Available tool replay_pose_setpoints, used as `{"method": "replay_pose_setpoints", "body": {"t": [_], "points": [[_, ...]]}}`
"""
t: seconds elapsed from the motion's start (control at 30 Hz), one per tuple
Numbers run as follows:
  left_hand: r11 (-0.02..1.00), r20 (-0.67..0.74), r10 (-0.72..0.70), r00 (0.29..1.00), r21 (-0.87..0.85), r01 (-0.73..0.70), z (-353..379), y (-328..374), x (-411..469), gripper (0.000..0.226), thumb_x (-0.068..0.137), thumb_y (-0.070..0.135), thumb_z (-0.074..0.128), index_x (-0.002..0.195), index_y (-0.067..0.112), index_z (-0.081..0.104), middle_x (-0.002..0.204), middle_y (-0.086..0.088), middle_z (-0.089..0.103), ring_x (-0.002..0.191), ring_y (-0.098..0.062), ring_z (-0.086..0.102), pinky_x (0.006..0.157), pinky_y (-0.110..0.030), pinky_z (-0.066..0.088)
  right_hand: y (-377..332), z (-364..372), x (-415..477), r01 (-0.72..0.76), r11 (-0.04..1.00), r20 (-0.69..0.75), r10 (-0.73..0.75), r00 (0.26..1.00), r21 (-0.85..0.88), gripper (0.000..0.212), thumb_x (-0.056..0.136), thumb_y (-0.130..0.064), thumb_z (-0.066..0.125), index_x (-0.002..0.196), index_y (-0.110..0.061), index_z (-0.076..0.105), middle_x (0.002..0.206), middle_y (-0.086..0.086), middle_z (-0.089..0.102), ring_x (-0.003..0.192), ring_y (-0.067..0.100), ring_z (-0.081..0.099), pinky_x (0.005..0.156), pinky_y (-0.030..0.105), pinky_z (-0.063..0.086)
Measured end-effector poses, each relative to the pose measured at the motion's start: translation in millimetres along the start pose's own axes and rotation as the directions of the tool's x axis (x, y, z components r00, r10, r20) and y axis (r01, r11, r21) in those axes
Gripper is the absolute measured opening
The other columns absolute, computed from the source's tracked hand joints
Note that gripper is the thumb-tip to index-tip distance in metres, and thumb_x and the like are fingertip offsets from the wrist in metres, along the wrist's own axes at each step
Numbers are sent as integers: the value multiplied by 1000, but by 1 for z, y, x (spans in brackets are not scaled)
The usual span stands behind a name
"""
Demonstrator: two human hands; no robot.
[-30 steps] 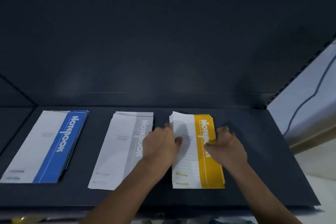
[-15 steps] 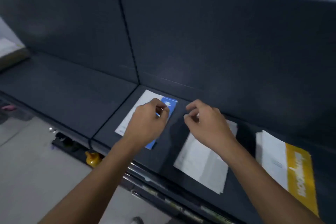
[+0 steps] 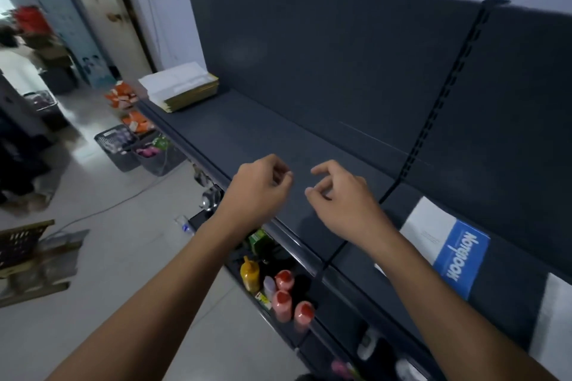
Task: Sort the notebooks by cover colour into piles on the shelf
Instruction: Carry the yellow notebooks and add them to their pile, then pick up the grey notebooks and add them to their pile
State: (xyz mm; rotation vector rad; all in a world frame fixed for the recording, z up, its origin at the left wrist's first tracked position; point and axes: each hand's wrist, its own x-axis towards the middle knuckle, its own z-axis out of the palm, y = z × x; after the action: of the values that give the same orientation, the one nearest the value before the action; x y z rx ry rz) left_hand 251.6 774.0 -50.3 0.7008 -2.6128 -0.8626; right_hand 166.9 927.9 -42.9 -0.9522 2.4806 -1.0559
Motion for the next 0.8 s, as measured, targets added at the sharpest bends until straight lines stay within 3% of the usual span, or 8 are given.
{"method": "replay_pose_setpoints", "body": {"t": [0.1, 0.33, 0.8], "points": [[1000, -17, -21, 1000, -4, 21, -14, -28, 16, 16, 98, 37, 54, 99, 26, 65, 86, 10, 69, 80, -10, 70, 74, -37, 60, -19, 21, 28, 34, 999, 25, -34, 999, 3, 33, 99, -35, 60, 130, -29, 53, 94, -14, 67, 87, 1, 60, 80, 39, 59], [999, 7, -46, 999, -12, 46, -42, -84, 64, 14, 100, 33, 54, 97, 25, 65, 83, 11, 71, 69, -1, 70, 60, -19, 51, -55, 70, 103, 56, 998, 51, -56, 997, 1, 31, 98, -34, 60, 128, -28, 54, 90, -14, 68, 93, 6, 59, 85, 44, 57], [996, 25, -59, 998, -70, 61, -110, -205, 226, 12, 101, 33, 56, 97, 27, 66, 80, 11, 72, 64, 3, 69, 69, -30, 61, -118, 149, 293, 15, 1000, 16, -15, 1000, -9, 29, 97, -34, 60, 125, -27, 58, 91, -14, 71, 99, 12, 66, 84, 36, 56]]}}
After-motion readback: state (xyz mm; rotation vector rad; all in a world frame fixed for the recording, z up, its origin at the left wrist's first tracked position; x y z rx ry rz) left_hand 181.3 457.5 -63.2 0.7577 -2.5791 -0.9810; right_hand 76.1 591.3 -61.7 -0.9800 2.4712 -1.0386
